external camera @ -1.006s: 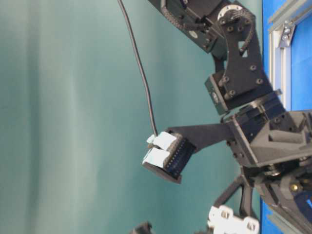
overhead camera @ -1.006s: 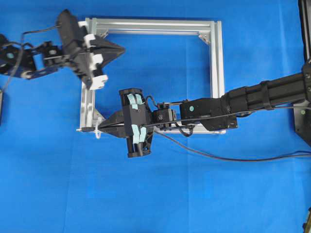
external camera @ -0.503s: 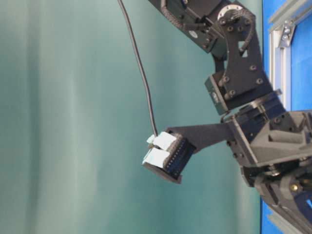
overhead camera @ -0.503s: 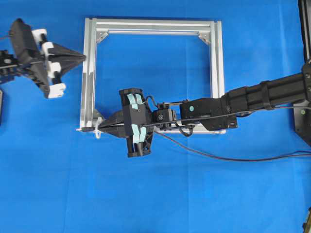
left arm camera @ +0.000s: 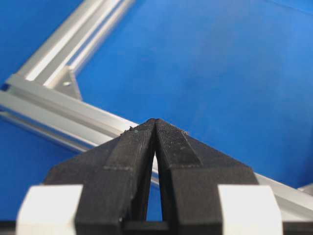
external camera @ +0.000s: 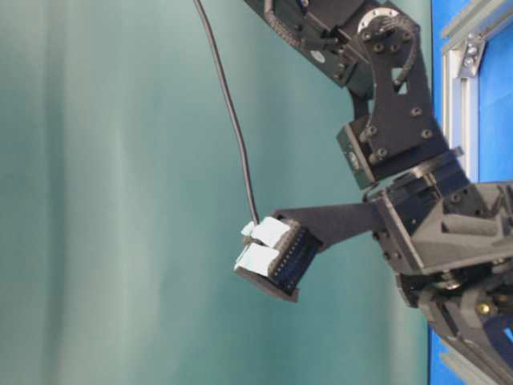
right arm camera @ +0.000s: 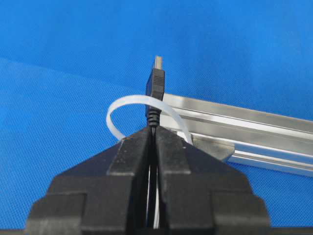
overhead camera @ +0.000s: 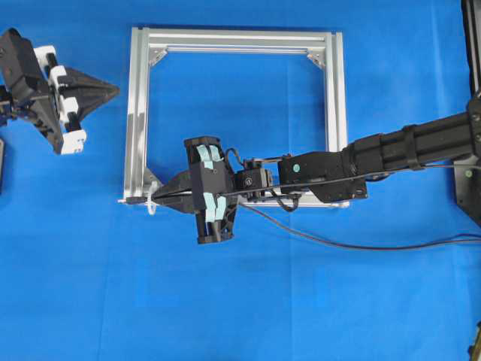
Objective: Insert the wire through the string loop located on the left side.
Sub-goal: 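Swing the left gripper over toward the plug tip beyond the loop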
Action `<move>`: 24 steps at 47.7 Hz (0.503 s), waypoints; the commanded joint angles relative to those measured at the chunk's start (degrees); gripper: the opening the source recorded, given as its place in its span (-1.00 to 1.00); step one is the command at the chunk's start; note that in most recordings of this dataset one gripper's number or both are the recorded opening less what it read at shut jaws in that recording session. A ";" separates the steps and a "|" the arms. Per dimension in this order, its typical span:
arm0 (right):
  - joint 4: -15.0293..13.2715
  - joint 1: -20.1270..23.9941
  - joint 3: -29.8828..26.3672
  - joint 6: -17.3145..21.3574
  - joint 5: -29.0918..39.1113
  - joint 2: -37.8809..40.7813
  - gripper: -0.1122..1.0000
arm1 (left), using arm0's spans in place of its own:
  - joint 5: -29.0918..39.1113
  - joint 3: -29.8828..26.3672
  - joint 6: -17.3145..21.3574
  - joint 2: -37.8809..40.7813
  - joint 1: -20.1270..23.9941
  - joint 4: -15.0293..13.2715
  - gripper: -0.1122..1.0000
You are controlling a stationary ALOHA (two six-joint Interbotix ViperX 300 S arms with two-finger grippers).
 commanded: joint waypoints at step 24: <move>0.18 0.18 -1.14 0.18 -0.18 -1.32 -0.80 | -0.26 -0.62 0.00 -1.05 -25.93 0.53 -0.80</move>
